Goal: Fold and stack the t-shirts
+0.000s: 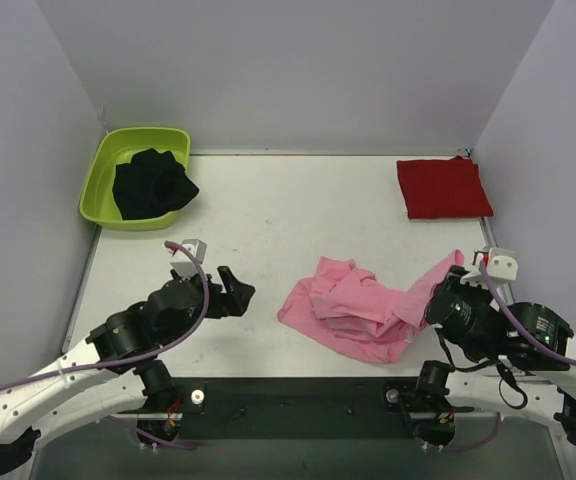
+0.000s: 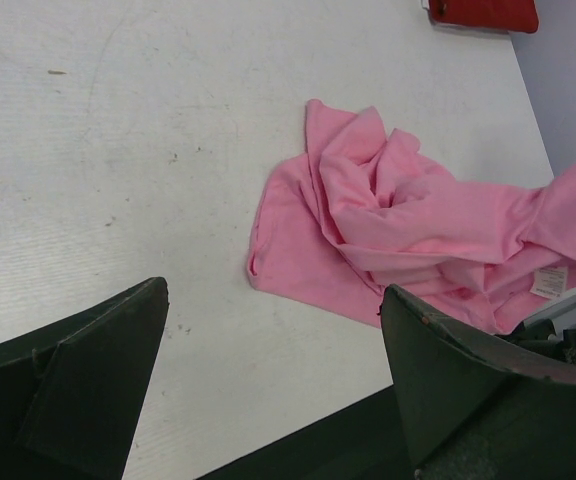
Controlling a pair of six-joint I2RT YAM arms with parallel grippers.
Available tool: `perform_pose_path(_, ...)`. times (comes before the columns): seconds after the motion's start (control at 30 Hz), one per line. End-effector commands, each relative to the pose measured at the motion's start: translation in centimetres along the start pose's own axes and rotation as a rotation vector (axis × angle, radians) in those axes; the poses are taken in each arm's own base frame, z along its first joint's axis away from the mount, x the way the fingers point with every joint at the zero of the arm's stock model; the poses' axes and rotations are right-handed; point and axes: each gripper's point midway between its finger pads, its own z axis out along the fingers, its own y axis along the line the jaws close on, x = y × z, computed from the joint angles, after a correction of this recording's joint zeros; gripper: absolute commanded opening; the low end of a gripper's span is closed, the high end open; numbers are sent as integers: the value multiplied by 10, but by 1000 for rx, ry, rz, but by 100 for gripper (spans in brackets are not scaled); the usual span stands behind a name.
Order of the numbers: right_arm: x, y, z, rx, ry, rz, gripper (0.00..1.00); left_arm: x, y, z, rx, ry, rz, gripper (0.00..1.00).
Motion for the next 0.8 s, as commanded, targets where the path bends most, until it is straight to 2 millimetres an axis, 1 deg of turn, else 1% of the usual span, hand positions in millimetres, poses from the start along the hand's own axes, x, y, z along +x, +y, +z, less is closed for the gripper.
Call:
perform_pose_path(0.0, -8, -1, 2, 63, -21, -61, 50, -2, -35, 13, 121, 10, -10, 97)
perform_pose_path(0.03, -12, 8, 2, 44, -22, -67, 56, -3, -42, 16, 140, 10, -7, 97)
perform_pose_path(0.07, -13, 25, 5, 23, -16, -76, 63, 0, -47, 23, 138, 32, 16, 97)
perform_pose_path(0.1, -15, 33, 6, 15, -13, -105, 65, 4, -55, 27, 161, 57, 28, 97)
perform_pose_path(0.13, -19, 43, 6, 0, -9, -107, 67, 4, -61, 32, 175, 65, 35, 97)
perform_pose_path(0.17, -19, 60, 10, -12, -5, -115, 69, 14, -63, 44, 157, 104, 58, 97)
perform_pose_path(0.2, -18, 70, 12, -30, 4, -136, 70, 14, -72, 48, 169, 117, 62, 97)
perform_pose_path(0.23, -14, 79, 15, -40, 11, -146, 70, 13, -78, 54, 181, 118, 63, 97)
perform_pose_path(0.27, -13, 96, 20, -62, 11, -130, 70, 25, -78, 66, 165, 153, 78, 97)
perform_pose_path(0.3, -7, 105, 22, -83, 26, -134, 70, 31, -83, 71, 182, 175, 79, 97)
perform_pose_path(0.33, -3, 113, 26, -94, 30, -147, 70, 31, -90, 77, 200, 166, 69, 97)
perform_pose_path(0.37, 6, 126, 34, -104, 45, -145, 70, 43, -87, 89, 176, 198, 76, 97)
perform_pose_path(0.4, 11, 131, 40, -109, 63, -138, 70, 47, -88, 95, 170, 209, 79, 97)
perform_pose_path(0.43, 24, 141, 42, -146, 112, -153, 70, 46, -90, 100, 167, 209, 77, 97)
perform_pose_path(0.47, 35, 153, 50, -160, 129, -151, 70, 55, -86, 108, 140, 230, 82, 97)
perform_pose_path(0.5, 42, 157, 54, -166, 146, -151, 70, 56, -84, 112, 126, 227, 81, 97)
perform_pose_path(0.57, 65, 172, 63, -199, 203, -155, 69, 61, -77, 121, 104, 225, 76, 97)
perform_pose_path(0.6, 73, 177, 64, -212, 230, -156, 69, 63, -74, 125, 98, 228, 69, 97)
perform_pose_path(0.63, 86, 184, 67, -224, 275, -171, 69, 65, -66, 130, 75, 236, 59, 97)
perform_pose_path(0.67, 93, 190, 68, -237, 293, -162, 68, 72, -60, 134, 55, 255, 49, 97)
perform_pose_path(0.73, 113, 192, 72, -239, 342, -186, 68, 77, -54, 139, 46, 265, 36, 97)
perform_pose_path(0.77, 120, 196, 71, -253, 364, -179, 68, 87, -45, 141, 27, 285, 30, 97)
